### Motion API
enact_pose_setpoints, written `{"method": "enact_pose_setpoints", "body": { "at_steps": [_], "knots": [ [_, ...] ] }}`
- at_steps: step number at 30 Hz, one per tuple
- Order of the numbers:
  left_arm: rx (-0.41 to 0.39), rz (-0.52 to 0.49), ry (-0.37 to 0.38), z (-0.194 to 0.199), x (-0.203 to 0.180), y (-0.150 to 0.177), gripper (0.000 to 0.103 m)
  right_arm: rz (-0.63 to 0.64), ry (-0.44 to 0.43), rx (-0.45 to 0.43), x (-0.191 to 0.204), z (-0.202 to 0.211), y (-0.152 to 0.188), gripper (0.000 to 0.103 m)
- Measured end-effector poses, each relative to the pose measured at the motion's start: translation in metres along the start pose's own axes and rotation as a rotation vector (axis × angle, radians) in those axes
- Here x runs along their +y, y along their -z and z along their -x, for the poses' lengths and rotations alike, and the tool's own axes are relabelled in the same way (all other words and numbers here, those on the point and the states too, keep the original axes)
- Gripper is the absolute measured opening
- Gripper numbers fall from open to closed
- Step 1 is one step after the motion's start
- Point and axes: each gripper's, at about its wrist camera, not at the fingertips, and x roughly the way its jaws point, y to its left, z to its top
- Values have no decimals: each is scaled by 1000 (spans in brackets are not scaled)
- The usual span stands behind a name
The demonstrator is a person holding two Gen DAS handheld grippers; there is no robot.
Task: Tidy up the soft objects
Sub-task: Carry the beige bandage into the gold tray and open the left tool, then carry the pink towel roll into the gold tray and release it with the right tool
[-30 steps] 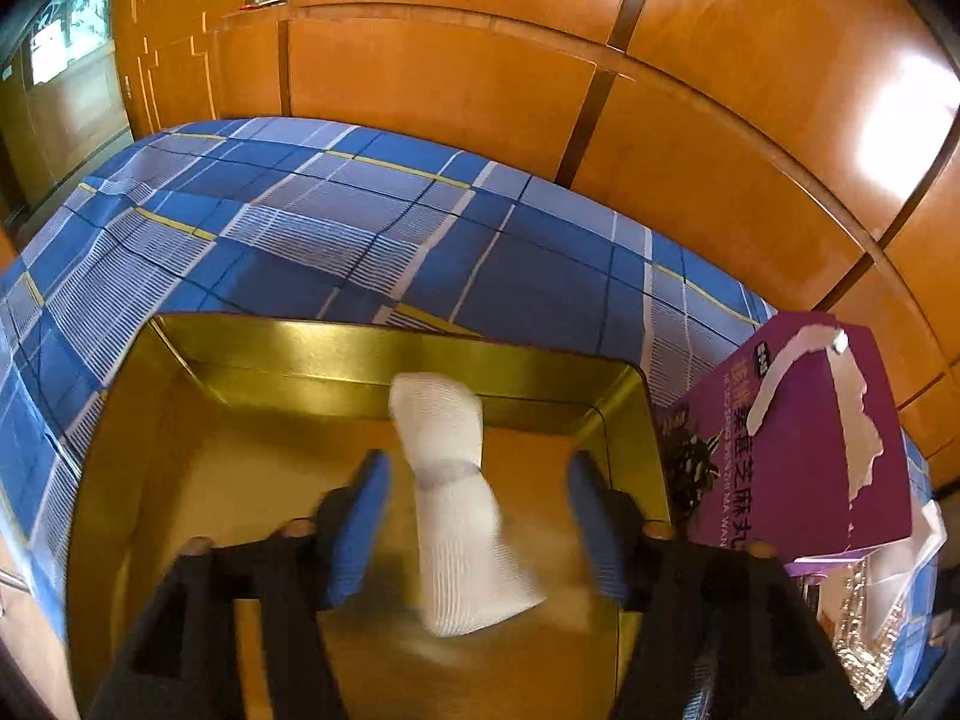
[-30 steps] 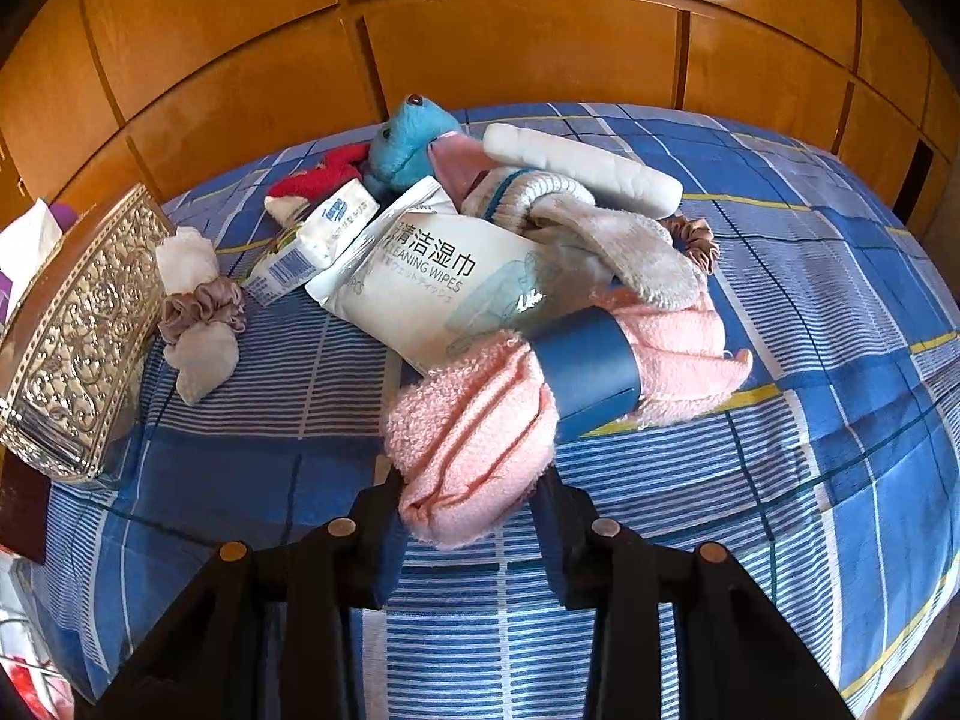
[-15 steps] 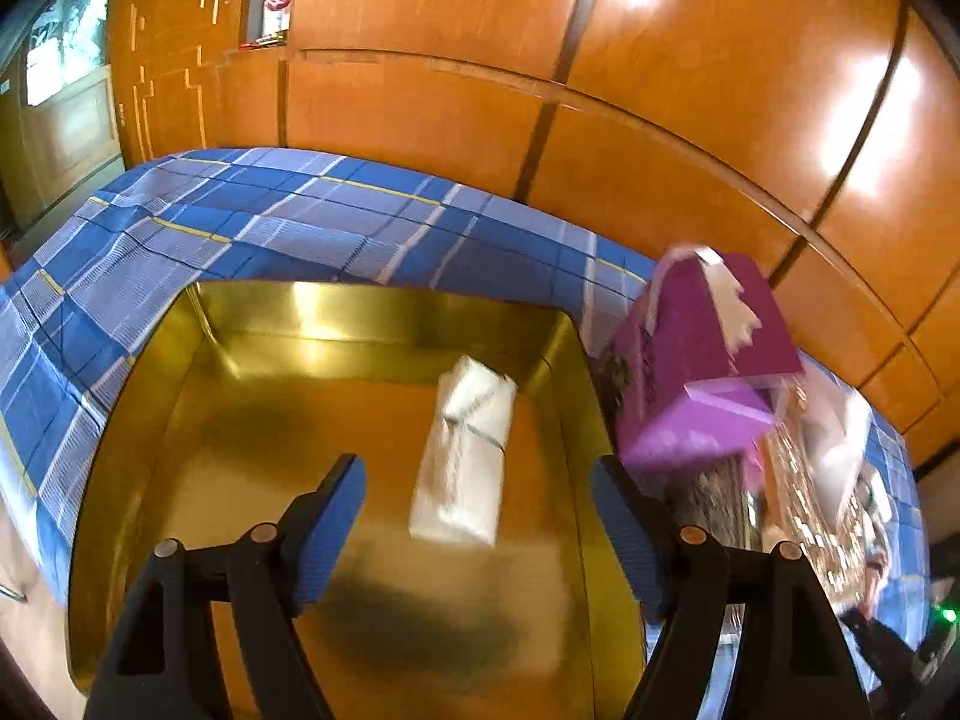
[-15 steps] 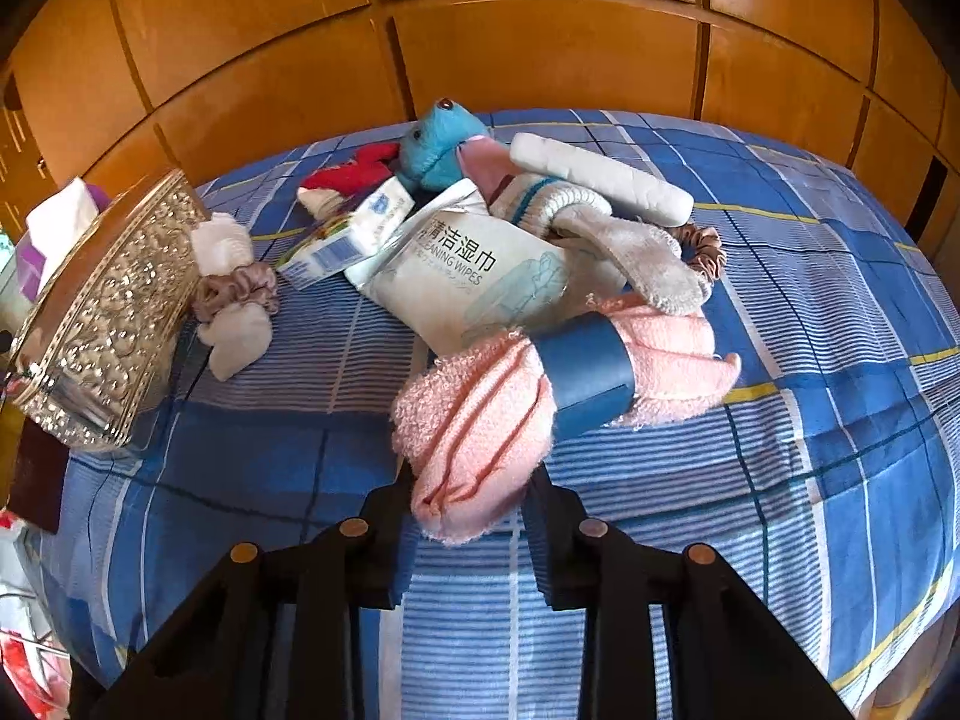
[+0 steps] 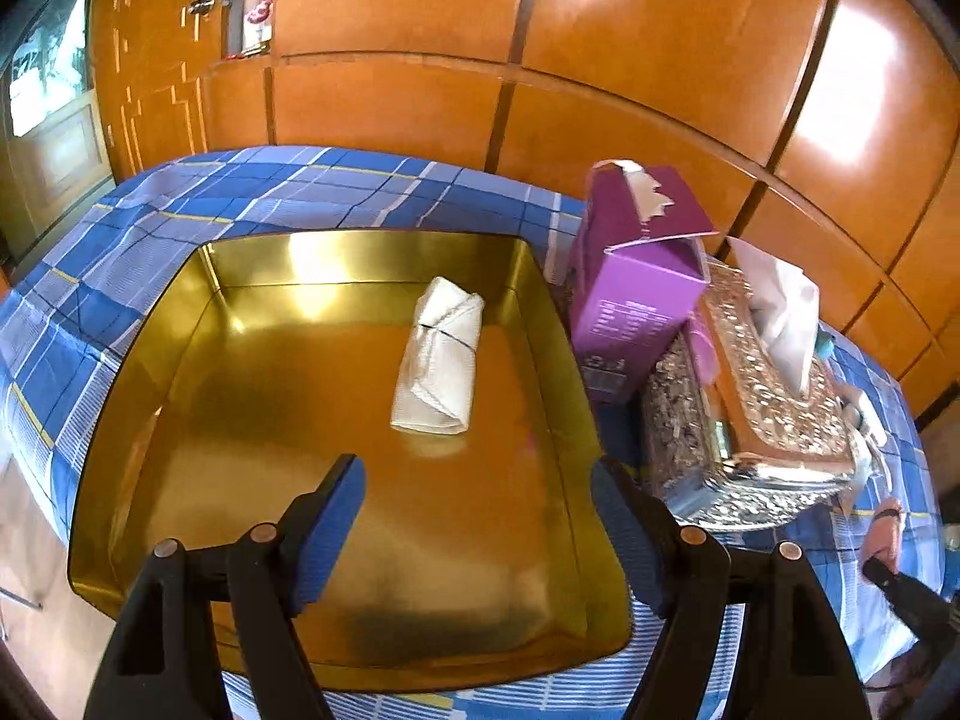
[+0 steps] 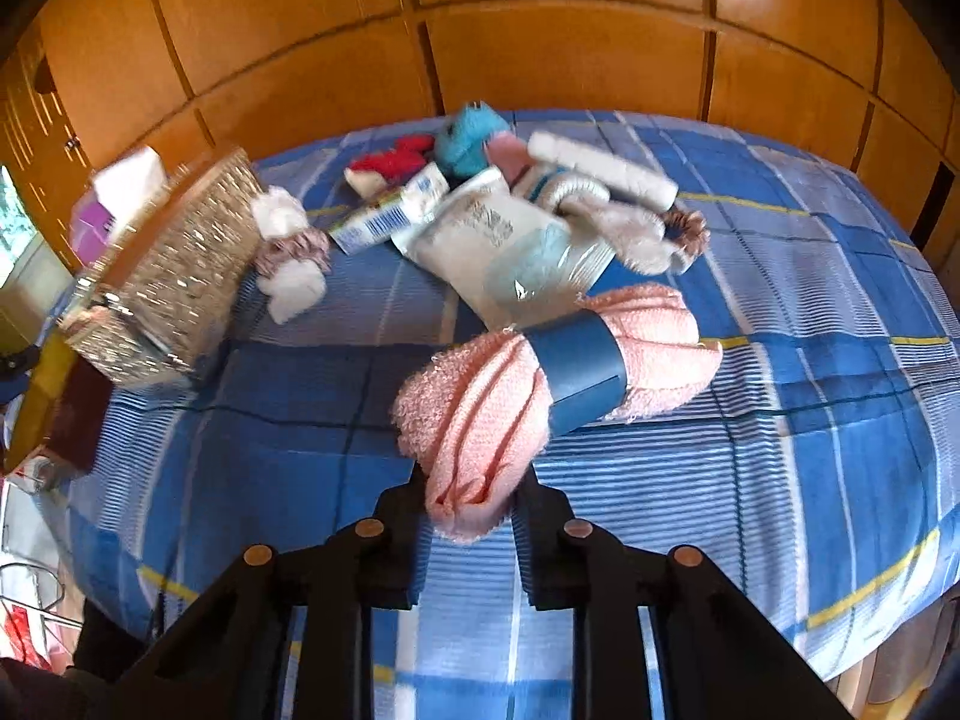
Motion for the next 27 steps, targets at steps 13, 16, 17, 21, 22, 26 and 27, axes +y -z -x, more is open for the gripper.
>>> {"method": "enact_pose_setpoints", "body": {
  "at_steps": [13, 16, 17, 21, 22, 26, 27],
  "knots": [
    [-10, -55, 1, 18, -17, 12, 78, -77, 61, -73, -21, 18, -20, 22],
    [-16, -55, -3, 22, -15, 14, 78, -76, 79, -91, -25, 19, -28, 22],
    [-21, -54, -6, 23, -15, 15, 78, -76, 87, -96, -26, 19, -32, 22],
    [-41, -61, -14, 30, -14, 16, 78, -62, 108, -112, -27, 17, -53, 22],
    [-44, -63, -16, 31, -14, 17, 78, -53, 109, -120, -25, 16, -62, 22],
    [-56, -66, -23, 35, -11, 17, 78, -9, 102, -153, -9, 13, -99, 22],
    [-57, -66, -23, 36, -10, 16, 78, 2, 98, -162, -4, 13, -109, 22]
  ]
}}
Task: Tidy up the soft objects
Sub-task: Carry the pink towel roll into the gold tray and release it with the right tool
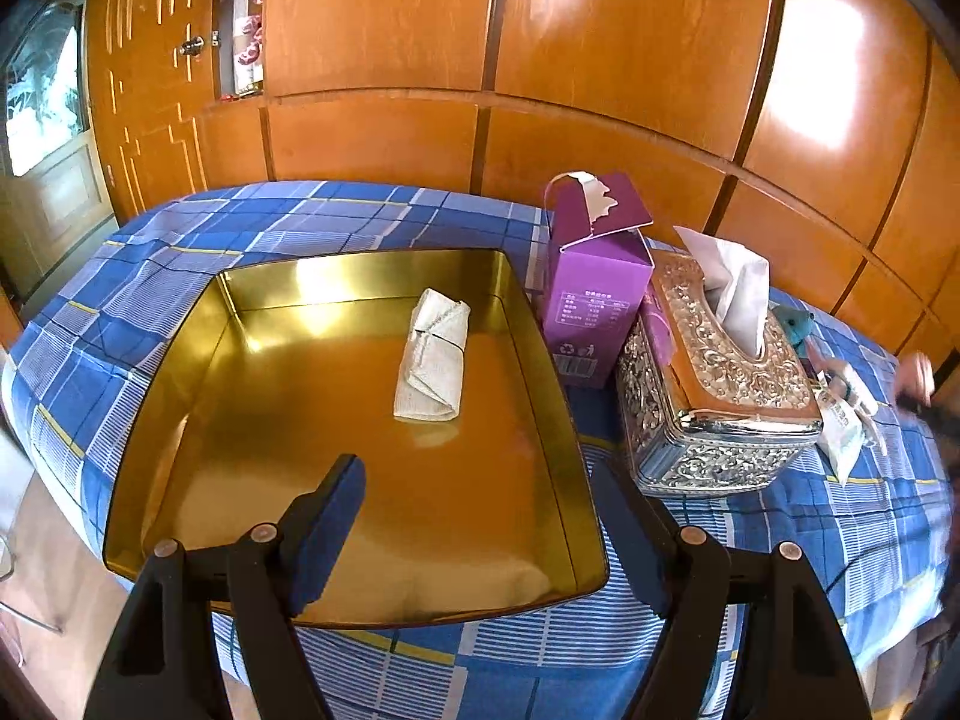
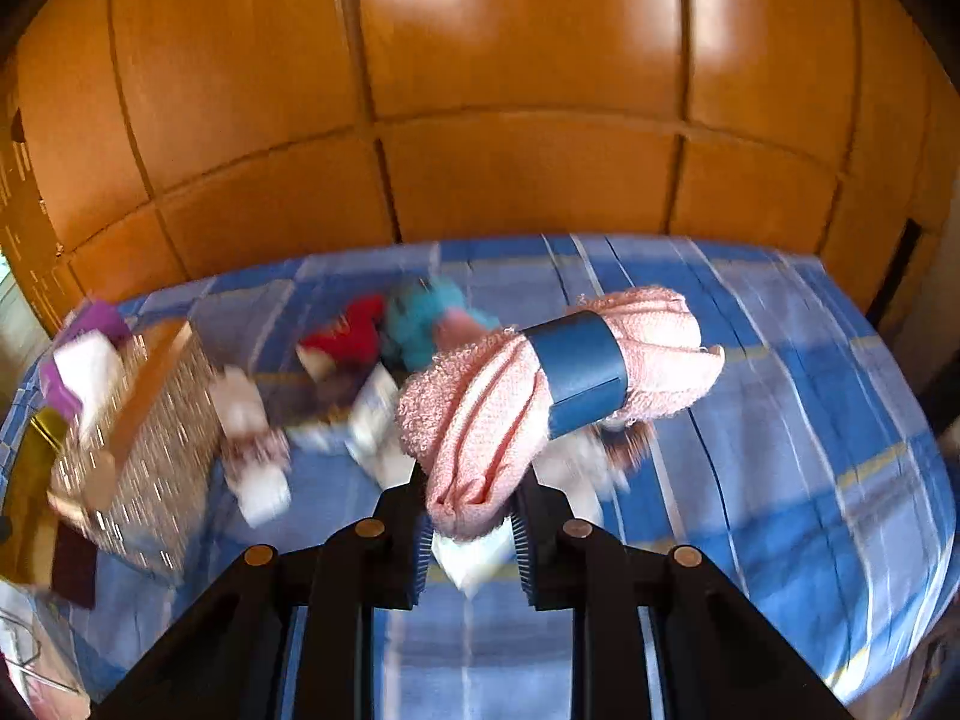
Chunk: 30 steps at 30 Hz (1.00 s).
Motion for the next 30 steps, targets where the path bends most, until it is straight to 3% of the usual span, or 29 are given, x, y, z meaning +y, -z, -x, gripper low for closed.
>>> {"method": "enact_pose_setpoints", "body": {
  "at_steps": [8, 14, 20, 30],
  "knots": [
    [-10, -5, -14, 4, 4, 0, 78, 133, -116, -85, 90, -12, -81, 22],
    [-12, 10, -36, 4, 14, -1, 81, 315, -304, -127, 194, 1, -99, 22],
    [-14, 65, -71, 4, 38, 1, 81, 542, -515, -113, 281, 27, -62, 22],
    [-64, 247, -189, 18, 110, -7, 81, 859, -696, 73, 355, 29, 50, 23]
  ]
}}
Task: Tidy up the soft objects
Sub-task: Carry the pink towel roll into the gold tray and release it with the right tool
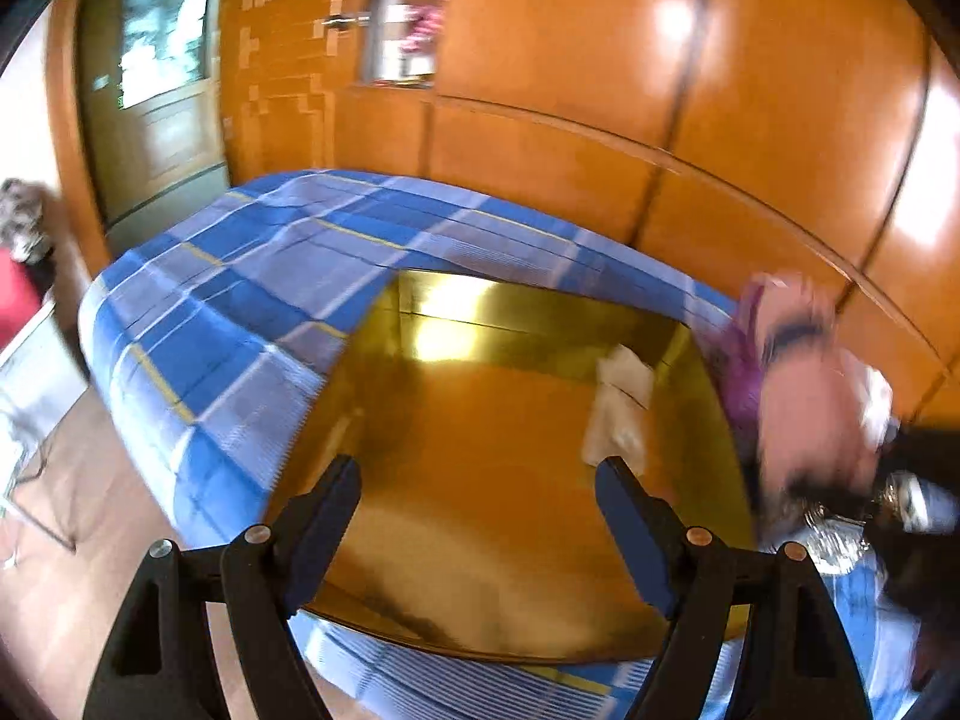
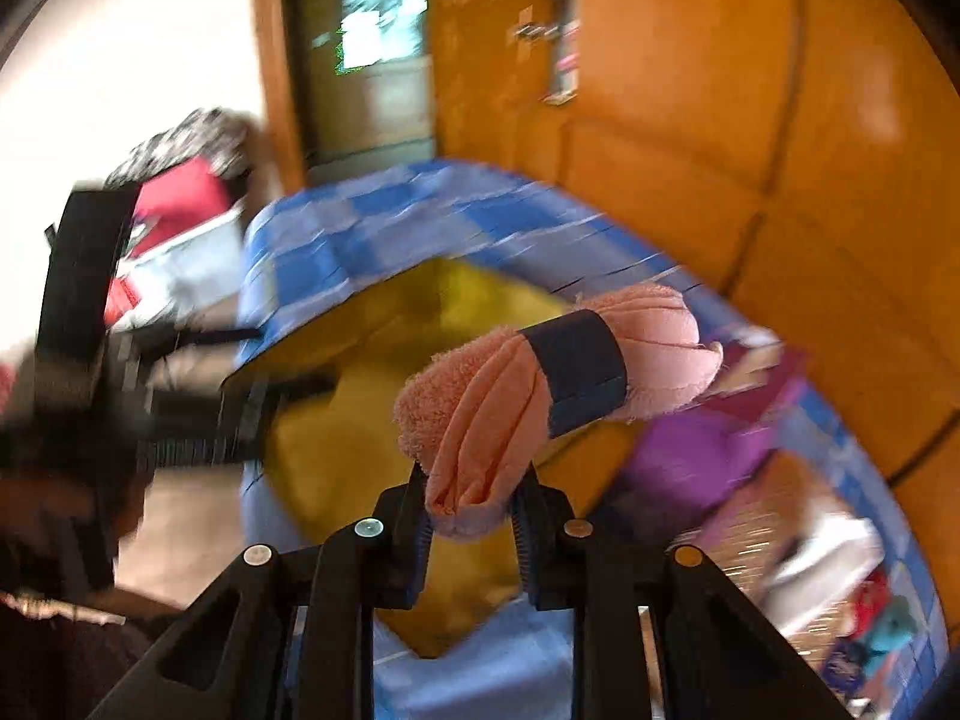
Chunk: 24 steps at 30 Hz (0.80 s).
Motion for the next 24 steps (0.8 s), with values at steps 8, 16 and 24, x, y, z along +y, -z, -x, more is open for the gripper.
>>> {"method": "enact_pose_setpoints", "body": {
  "at_steps": [8, 16, 24],
  "knots": [
    [-5, 25, -18, 0, 12, 1, 81, -27, -3, 177, 6, -60, 22, 29],
    [4, -50, 3, -3, -9, 11, 81, -105, 41, 114, 2, -38, 35, 52],
    [-18, -87, 21, 6, -24, 13, 81, -232, 148, 5, -3, -4, 49, 52]
  ]
}}
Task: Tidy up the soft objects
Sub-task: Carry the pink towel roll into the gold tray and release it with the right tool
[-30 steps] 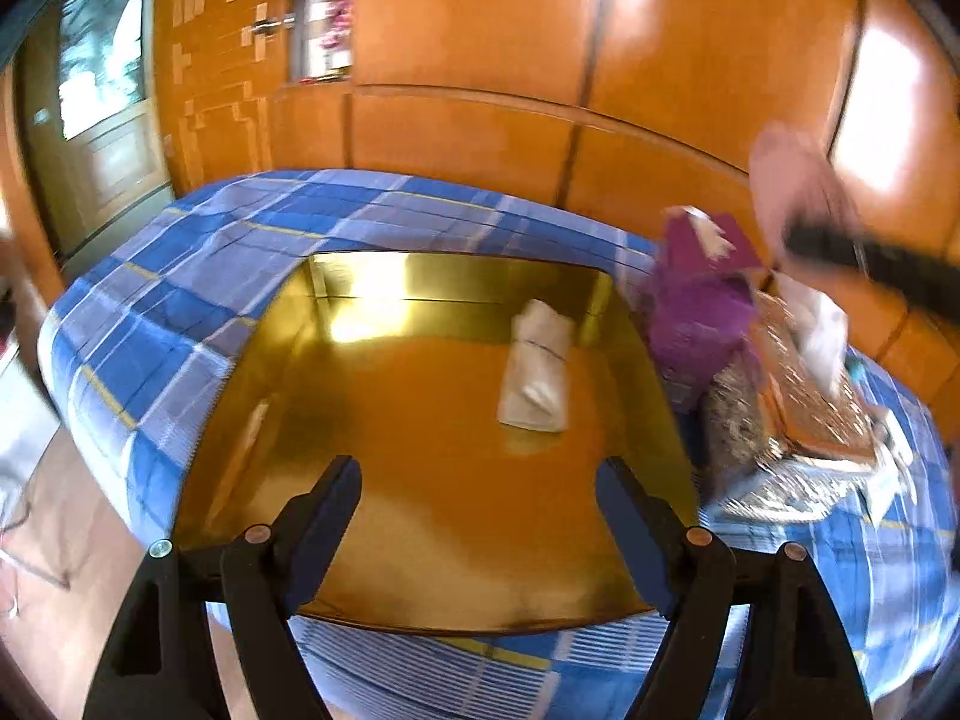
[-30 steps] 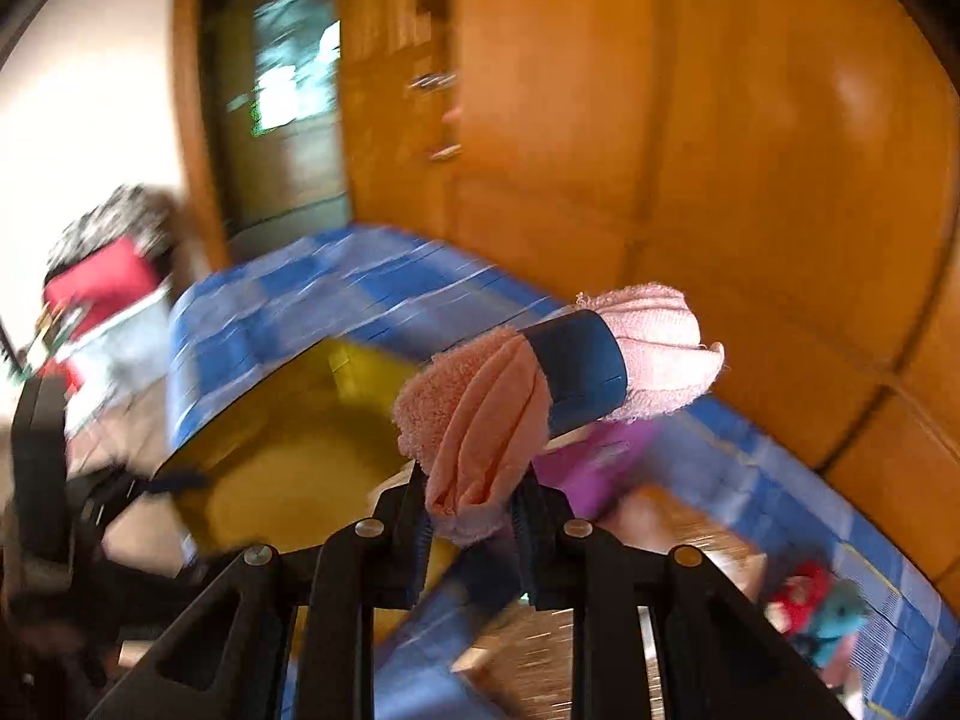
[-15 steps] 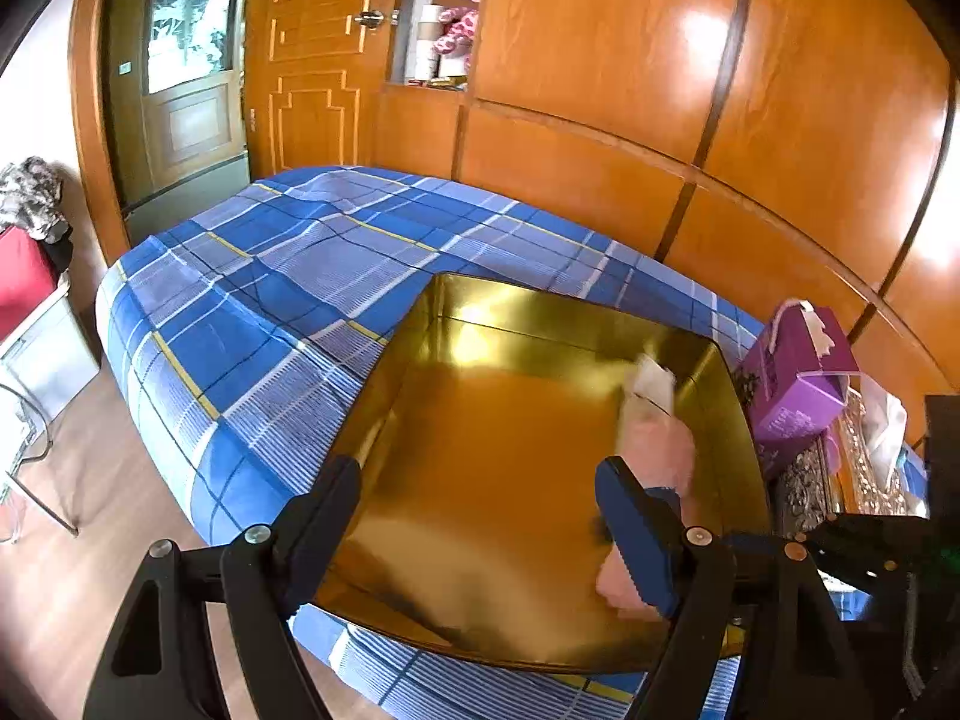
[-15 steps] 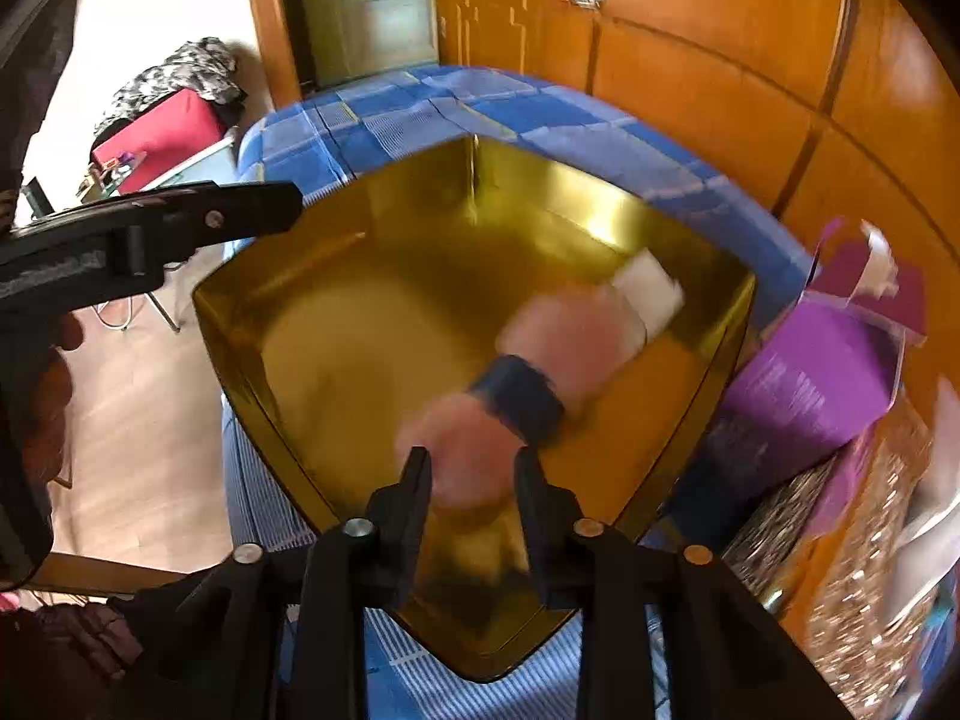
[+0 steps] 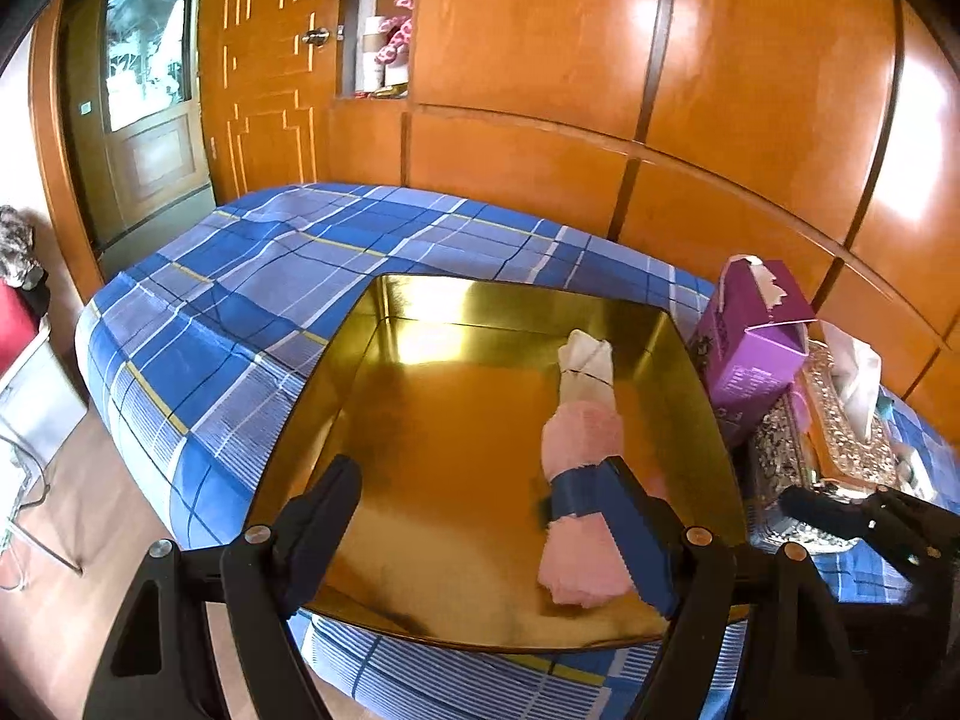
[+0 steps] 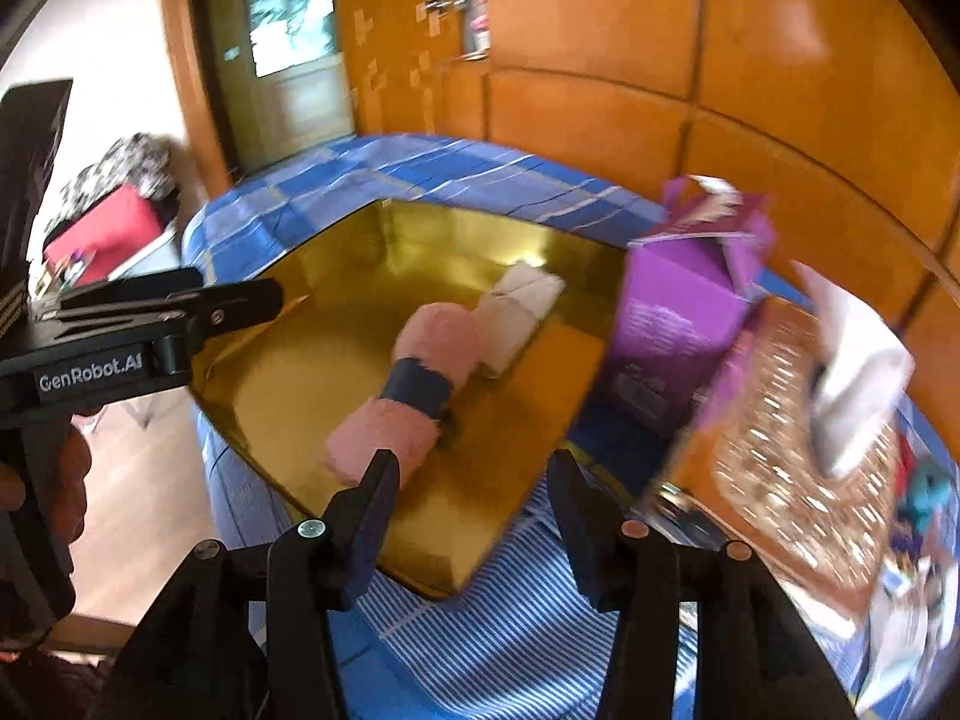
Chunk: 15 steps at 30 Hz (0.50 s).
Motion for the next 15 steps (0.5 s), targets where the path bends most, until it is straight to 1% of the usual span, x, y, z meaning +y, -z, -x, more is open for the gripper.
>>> {"method": "enact_pose_setpoints", "body": {
  "at_steps": [3, 9, 11, 13, 15],
  "knots": [
    [-5, -16, 9, 4, -8, 1, 81, -58, 25, -34, -11, 13, 6, 52],
    [10, -49, 25, 6, -21, 6, 81, -117, 97, -74, -30, 35, 19, 53],
    [16, -54, 33, 6, -25, 8, 81, -149, 115, -93, -39, 43, 23, 55],
    [21, -63, 44, 6, -30, 10, 81, -174, 132, -108, -46, 50, 27, 61],
    [21, -71, 46, 6, -35, 12, 81, -203, 165, -136, -55, 59, 32, 64]
  ]
}}
